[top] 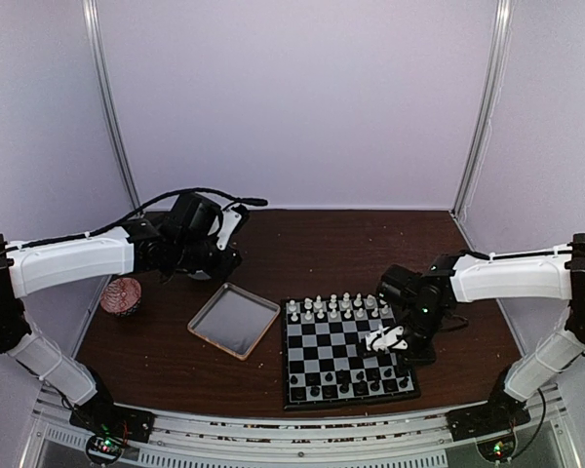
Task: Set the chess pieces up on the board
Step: Place the pawn at a7, then reset both arms
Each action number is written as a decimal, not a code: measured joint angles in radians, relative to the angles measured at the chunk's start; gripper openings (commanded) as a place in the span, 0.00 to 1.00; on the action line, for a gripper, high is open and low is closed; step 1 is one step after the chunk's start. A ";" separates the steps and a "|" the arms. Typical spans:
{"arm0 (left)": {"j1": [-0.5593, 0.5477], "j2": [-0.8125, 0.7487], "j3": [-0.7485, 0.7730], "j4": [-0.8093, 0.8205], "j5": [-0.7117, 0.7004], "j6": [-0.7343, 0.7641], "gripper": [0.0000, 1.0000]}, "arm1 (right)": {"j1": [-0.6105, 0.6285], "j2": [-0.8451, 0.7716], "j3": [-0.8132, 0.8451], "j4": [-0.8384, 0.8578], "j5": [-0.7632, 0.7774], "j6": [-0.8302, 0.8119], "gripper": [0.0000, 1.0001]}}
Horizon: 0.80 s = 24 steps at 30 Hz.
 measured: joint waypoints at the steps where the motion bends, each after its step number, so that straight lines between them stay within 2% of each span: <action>1: 0.000 0.000 0.000 0.000 0.000 -0.001 0.24 | 0.000 0.000 0.000 0.001 0.000 0.000 0.19; 4: 0.000 0.000 0.000 0.000 0.000 -0.005 0.24 | 0.000 -0.001 -0.001 0.005 0.006 0.006 0.35; 8: 0.000 0.000 0.002 -0.006 -0.001 -0.006 0.25 | -0.001 -0.051 0.004 -0.017 0.006 0.006 0.45; 10: 0.000 0.000 0.004 -0.010 -0.002 -0.005 0.25 | -0.011 -0.111 0.038 -0.060 -0.004 0.004 0.56; 11: 0.000 0.000 0.008 -0.015 -0.005 -0.005 0.28 | -0.020 -0.143 0.066 -0.079 -0.011 0.006 0.92; 12: 0.000 0.000 0.012 -0.023 -0.008 -0.004 0.31 | -0.033 -0.172 0.094 -0.092 -0.016 0.010 0.99; 14: 0.000 -0.003 0.019 -0.034 -0.023 0.001 0.47 | -0.086 -0.232 0.170 -0.107 -0.031 0.008 1.00; 15: 0.001 -0.008 0.019 -0.038 -0.031 0.005 0.87 | -0.122 -0.257 0.206 -0.105 -0.031 0.013 1.00; 16: 0.002 -0.016 0.019 -0.046 -0.044 0.006 0.96 | -0.158 -0.280 0.235 -0.097 -0.030 0.023 0.99; 21: 0.018 -0.119 0.001 -0.038 -0.142 -0.004 0.98 | -0.412 -0.414 0.310 0.080 0.013 0.154 0.99; 24: 0.032 -0.224 -0.043 0.006 -0.249 -0.032 0.98 | -0.506 -0.456 0.308 0.235 0.129 0.278 1.00</action>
